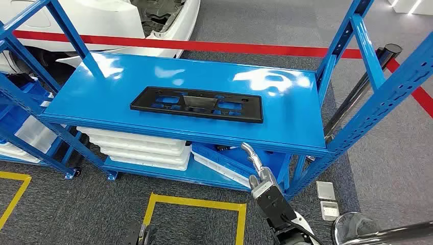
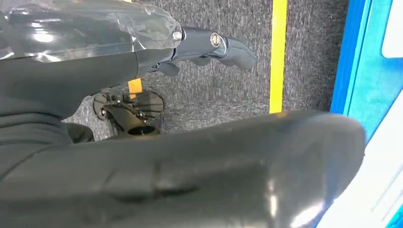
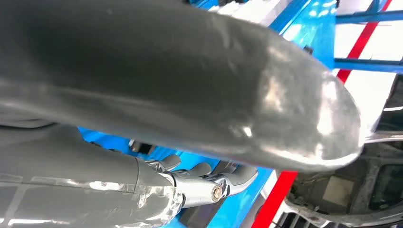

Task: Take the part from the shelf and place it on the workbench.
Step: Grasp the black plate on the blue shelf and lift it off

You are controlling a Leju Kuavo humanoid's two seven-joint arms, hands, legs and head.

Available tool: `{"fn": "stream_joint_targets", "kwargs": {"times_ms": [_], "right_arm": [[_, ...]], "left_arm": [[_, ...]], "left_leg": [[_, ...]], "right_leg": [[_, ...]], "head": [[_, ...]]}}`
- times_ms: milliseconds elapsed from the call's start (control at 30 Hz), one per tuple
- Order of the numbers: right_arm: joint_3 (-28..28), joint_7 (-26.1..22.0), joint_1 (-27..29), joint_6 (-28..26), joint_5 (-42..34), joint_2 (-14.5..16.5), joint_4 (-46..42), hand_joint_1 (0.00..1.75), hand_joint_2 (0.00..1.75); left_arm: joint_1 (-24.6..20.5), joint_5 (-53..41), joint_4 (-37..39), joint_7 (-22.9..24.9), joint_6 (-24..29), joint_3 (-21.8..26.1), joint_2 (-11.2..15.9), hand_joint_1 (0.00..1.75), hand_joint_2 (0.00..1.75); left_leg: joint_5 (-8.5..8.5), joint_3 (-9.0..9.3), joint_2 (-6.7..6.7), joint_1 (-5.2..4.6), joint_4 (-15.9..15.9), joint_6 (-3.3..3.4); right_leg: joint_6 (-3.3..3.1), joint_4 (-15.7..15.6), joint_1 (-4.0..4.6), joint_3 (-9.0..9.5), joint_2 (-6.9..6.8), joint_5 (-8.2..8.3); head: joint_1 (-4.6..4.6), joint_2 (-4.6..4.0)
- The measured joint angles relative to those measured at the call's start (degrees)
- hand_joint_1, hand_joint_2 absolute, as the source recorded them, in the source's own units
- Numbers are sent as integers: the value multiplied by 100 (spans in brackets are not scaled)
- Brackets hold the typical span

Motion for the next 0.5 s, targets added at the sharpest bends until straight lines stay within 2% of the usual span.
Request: {"fn": "stream_joint_targets", "kwargs": {"times_ms": [67,133,167,200,233,300,333,367,400,500], "right_arm": [[-6,19,-22,-14,16,-3,1,0,0],[-18,70,-54,-30,43,-12,6,0,0],[-21,100,-62,-33,54,-20,13,0,0],[-26,132,-64,-39,66,-29,24,0,0],[-30,161,-66,-49,78,-40,37,0,0],[-42,209,-85,-77,99,-61,67,0,0],[-48,226,-106,-96,111,-73,83,0,0],[-55,248,-132,-117,128,-87,100,0,0],[-63,273,-157,-140,150,-104,115,0,0],[-107,350,-217,-210,217,-165,152,0,0]], "left_arm": [[-6,-1,0,3,0,0,0,0,0],[-7,-1,0,14,0,0,0,0,0],[-1,0,0,21,1,0,0,0,0],[6,0,0,27,2,0,0,0,0],[11,2,0,34,5,0,0,0,0],[18,7,0,41,14,0,0,0,0],[21,10,0,45,17,0,-1,0,0],[19,13,0,48,18,0,-1,0,0],[19,21,0,50,21,0,-2,0,0],[23,53,0,52,35,0,-1,0,0]], "left_leg": [[-144,-151,-2,18,318,-33],[-422,-559,-4,63,1050,-98],[-495,-776,-4,89,1367,-125],[-456,-921,-3,111,1516,-149],[-290,-961,-3,132,1444,-170],[242,-778,-3,168,783,-204],[428,-658,-8,163,450,-213],[509,-569,-12,158,210,-195],[498,-533,-17,144,105,-165],[421,-501,-22,128,36,-27]], "right_leg": [[-32,-27,-9,53,-11,-19],[-75,-52,-18,130,-21,-67],[-80,-49,-21,158,-19,-95],[-74,-44,-27,191,-15,-130],[-58,-37,-37,237,-9,-170],[0,-23,-67,358,-1,-274],[42,-10,-70,408,5,-327],[82,-2,-67,437,9,-367],[118,-4,-60,447,13,-392],[215,-29,-67,470,8,-434]], "head": [[-55,0],[-132,0],[-156,0],[-173,0],[-192,0],[-229,0],[-250,0],[-268,0],[-265,0],[-206,0]]}}
